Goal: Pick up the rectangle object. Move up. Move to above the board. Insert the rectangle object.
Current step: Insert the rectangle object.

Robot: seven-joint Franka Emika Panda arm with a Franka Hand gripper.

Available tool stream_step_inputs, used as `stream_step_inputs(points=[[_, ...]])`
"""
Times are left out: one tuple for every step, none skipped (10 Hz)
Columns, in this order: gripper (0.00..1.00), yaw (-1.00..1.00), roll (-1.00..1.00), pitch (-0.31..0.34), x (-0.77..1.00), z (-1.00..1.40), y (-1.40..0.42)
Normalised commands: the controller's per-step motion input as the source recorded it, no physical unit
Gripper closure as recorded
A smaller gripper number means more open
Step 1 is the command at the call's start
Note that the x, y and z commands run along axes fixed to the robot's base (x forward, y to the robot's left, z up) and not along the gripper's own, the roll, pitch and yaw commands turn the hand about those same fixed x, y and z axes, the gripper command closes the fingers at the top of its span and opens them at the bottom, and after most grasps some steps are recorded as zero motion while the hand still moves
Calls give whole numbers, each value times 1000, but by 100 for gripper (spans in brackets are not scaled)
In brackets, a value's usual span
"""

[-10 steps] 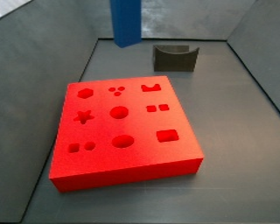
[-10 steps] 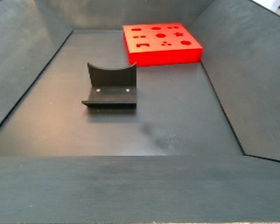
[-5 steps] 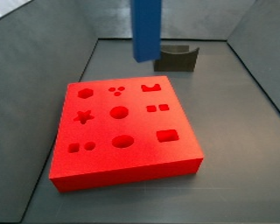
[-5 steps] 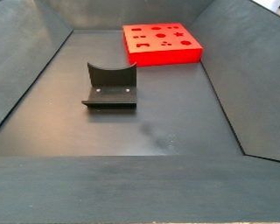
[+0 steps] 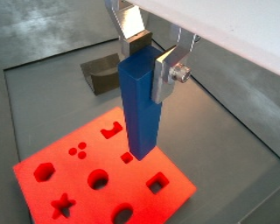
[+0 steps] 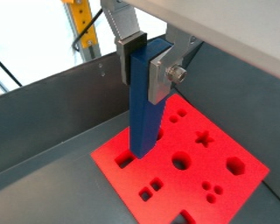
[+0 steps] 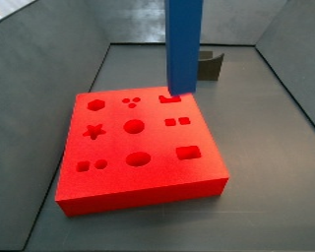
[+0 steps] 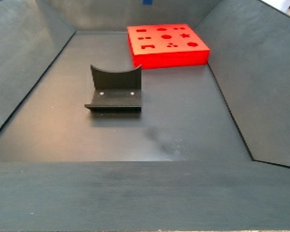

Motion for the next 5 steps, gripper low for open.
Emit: stream_step_inputs(points=[[100,0,200,84,346,-317,-329],[100,0,156,113,423,-374,-320],[100,-57,104,101,483,-400,-323],[100,-86,80,110,423,-334,-231],[100,-89,0,40,229,-106,-120]])
